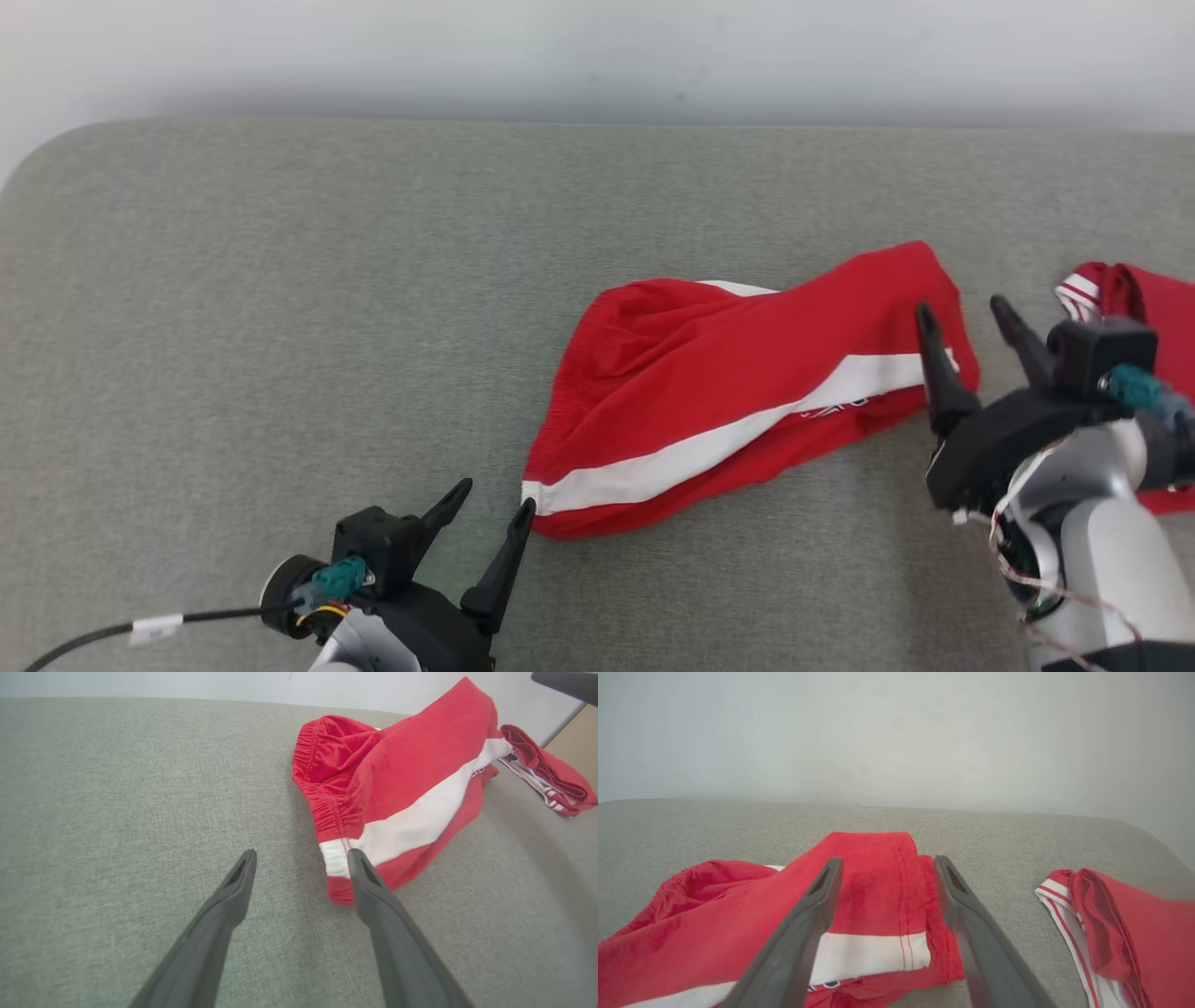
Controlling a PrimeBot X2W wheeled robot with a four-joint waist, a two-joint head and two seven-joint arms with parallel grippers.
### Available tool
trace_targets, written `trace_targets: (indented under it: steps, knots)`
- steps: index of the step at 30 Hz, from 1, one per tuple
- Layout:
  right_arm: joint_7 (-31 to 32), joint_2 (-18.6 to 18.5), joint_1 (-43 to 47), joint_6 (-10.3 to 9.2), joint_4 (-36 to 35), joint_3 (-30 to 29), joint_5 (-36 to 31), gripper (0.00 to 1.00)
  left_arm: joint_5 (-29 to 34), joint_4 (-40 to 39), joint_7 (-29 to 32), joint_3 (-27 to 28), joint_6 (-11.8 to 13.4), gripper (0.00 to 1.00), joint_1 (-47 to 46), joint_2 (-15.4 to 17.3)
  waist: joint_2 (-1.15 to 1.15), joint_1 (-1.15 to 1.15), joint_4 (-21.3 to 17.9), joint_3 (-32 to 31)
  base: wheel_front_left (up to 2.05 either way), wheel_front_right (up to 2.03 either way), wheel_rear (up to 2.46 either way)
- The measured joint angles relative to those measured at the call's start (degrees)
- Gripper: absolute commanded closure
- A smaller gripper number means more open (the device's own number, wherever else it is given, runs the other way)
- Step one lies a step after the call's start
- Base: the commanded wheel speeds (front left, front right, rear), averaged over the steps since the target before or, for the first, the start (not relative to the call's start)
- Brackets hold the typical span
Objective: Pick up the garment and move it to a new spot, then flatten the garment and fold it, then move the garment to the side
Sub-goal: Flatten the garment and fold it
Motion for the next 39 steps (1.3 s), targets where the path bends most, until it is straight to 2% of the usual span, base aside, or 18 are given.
trace_targets:
  steps: [9,15,17,19,22,23,24,25,27,29,34,39]
  knots:
    - [0.57,1.58,4.39,0.0,-2.59,0.32,0.08,0.0,-3.56,2.65,4.46,1.02,0.04,0.0,-1.09,0.09,0.0,0.0,-3.26,-0.26,0.0,0.0,0.0]
    - [0.6,1.9,4.99,0.0,-3.26,0.27,-0.24,0.0,-5.98,2.33,8.72,0.56,-0.56,0.0,-0.99,1.33,0.0,0.0,-4.3,-0.69,0.0,0.0,0.0]
    - [0.6,1.98,5.1,0.0,-3.48,0.24,-0.33,0.0,-6.53,1.72,9.31,-0.02,-0.96,0.06,-0.96,1.4,0.0,0.0,-4.36,-0.69,0.0,0.0,0.0]
    - [0.6,2.19,5.18,0.0,-3.65,0.24,-0.38,0.0,-6.66,1.45,9.31,-0.37,-0.98,0.18,-0.96,1.34,0.0,0.0,-4.37,-0.64,0.0,0.0,0.0]
    - [0.71,2.37,5.28,0.0,-3.81,0.26,-0.49,0.0,-6.65,1.51,9.46,-1.04,-1.0,0.41,-0.97,1.12,0.0,0.0,-4.35,-0.56,0.0,0.0,0.0]
    - [0.78,2.4,5.35,0.0,-3.82,0.29,-0.49,0.0,-6.64,1.55,9.55,-1.37,-1.07,0.52,-1.03,1.08,0.0,0.0,-4.36,-0.55,0.0,0.0,0.0]
    - [0.85,2.42,5.41,0.0,-3.83,0.32,-0.49,0.0,-6.59,1.59,9.8,-1.64,-1.07,0.53,-1.09,1.09,0.0,0.0,-4.37,-0.54,0.0,0.0,0.0]
    - [0.93,2.45,5.45,0.0,-3.85,0.35,-0.49,0.0,-6.57,1.67,9.83,-1.8,-1.08,0.62,-1.14,1.11,0.0,0.0,-4.39,-0.52,0.0,0.0,0.0]
    - [1.03,2.48,5.45,0.0,-3.83,0.45,-0.49,0.0,-6.44,1.83,10.06,-2.12,-1.26,0.73,-1.36,1.27,0.0,0.0,-4.4,-0.52,0.0,0.0,0.0]
    - [1.56,2.48,5.44,0.0,-3.65,0.65,-0.55,0.0,-6.43,1.99,10.31,-2.33,-1.26,1.0,-1.76,1.37,0.0,0.0,-4.37,-0.49,0.0,0.0,0.0]
    - [5.77,1.88,4.61,0.0,0.0,-0.12,-1.63,0.0,-6.38,1.58,9.94,-2.46,-1.43,1.0,-2.19,1.63,0.0,0.0,-4.05,-0.16,0.0,0.0,0.0]
    - [7.33,-0.51,0.95,0.0,6.06,0.7,-3.04,0.0,-5.92,1.18,8.77,-2.38,-1.26,1.0,-2.31,1.83,0.0,0.0,-2.84,0.58,0.0,0.0,0.0]
